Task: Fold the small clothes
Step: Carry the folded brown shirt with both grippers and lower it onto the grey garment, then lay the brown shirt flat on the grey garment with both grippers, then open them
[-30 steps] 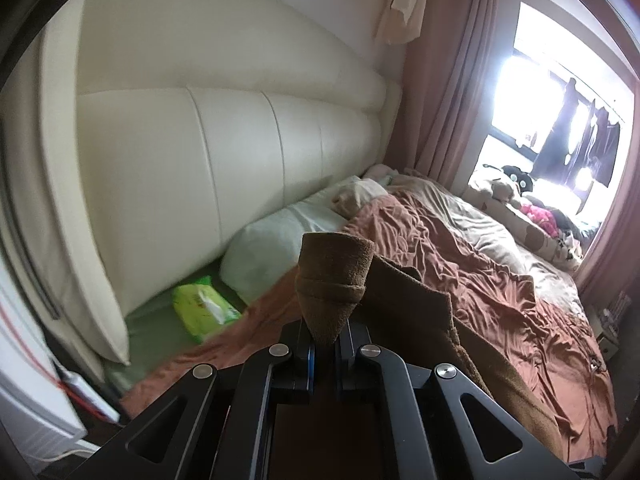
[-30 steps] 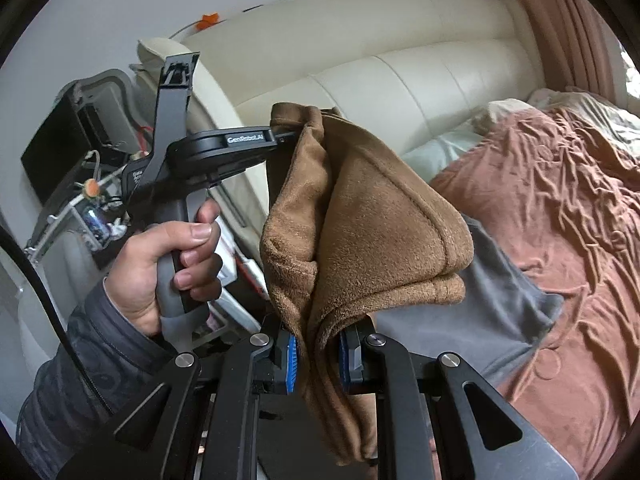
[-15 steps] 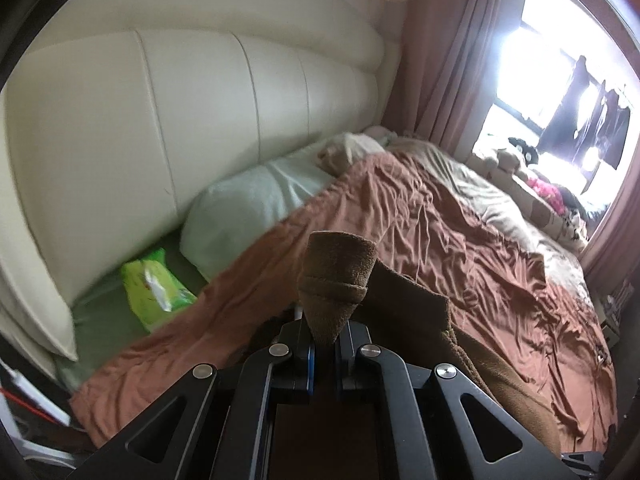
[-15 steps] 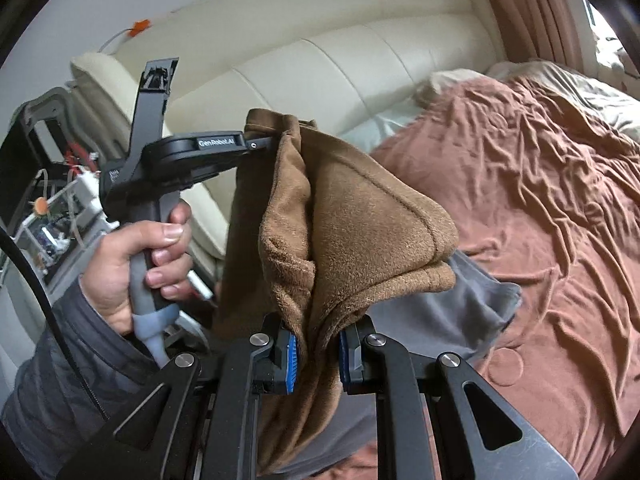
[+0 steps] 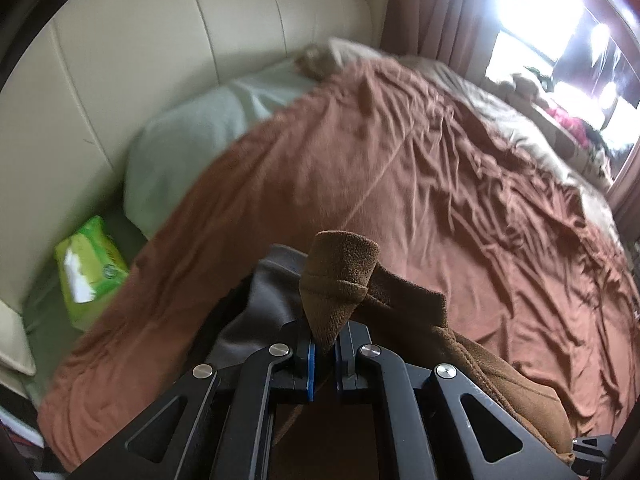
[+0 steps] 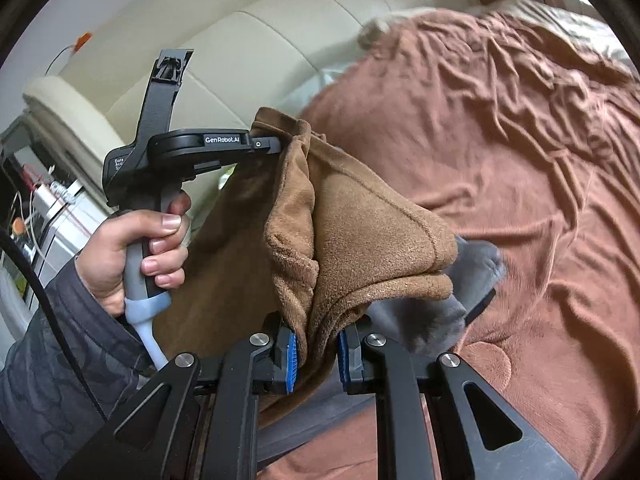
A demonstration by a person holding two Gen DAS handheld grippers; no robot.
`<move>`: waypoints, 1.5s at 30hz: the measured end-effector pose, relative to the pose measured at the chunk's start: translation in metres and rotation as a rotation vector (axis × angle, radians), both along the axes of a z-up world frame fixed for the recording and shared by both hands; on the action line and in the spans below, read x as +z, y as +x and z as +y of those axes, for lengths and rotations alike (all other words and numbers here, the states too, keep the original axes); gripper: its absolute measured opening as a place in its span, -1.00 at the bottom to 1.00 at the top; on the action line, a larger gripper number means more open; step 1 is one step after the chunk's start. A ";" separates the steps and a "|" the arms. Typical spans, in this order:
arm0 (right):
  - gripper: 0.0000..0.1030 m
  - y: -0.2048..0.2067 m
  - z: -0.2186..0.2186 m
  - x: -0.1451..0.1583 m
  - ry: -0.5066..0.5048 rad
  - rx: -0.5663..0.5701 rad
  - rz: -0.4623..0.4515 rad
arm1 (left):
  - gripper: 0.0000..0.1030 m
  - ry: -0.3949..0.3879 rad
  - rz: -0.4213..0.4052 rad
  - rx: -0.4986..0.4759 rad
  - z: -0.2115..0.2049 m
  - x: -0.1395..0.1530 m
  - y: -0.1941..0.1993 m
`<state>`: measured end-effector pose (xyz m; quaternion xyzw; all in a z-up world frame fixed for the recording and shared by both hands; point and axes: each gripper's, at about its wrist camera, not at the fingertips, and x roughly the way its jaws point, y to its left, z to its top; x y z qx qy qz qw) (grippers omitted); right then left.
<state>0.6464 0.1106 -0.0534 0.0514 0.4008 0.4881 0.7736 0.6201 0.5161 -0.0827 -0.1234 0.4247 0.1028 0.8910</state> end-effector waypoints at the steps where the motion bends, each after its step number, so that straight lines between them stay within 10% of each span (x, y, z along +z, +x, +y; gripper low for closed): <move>1: -0.76 0.008 0.000 -0.009 0.007 -0.004 0.017 | -0.88 0.003 0.019 -0.008 -0.002 -0.007 0.005; 12: -0.43 0.056 -0.004 -0.073 0.155 -0.085 0.268 | -0.45 0.068 0.132 0.001 0.000 -0.039 0.026; 20: -0.43 0.055 -0.017 -0.048 0.109 -0.198 0.081 | 0.05 0.150 0.017 0.092 0.012 0.005 0.001; 29: -0.43 0.050 -0.039 -0.036 0.043 -0.294 0.044 | 0.05 0.171 0.029 0.045 0.011 0.018 -0.041; 34: -0.43 0.028 -0.031 -0.012 0.077 -0.205 -0.001 | -0.37 0.115 0.003 -0.012 0.006 0.018 -0.051; 45: -0.44 0.036 0.009 -0.033 -0.046 -0.045 0.053 | -0.56 0.031 0.148 -0.021 0.001 -0.045 -0.009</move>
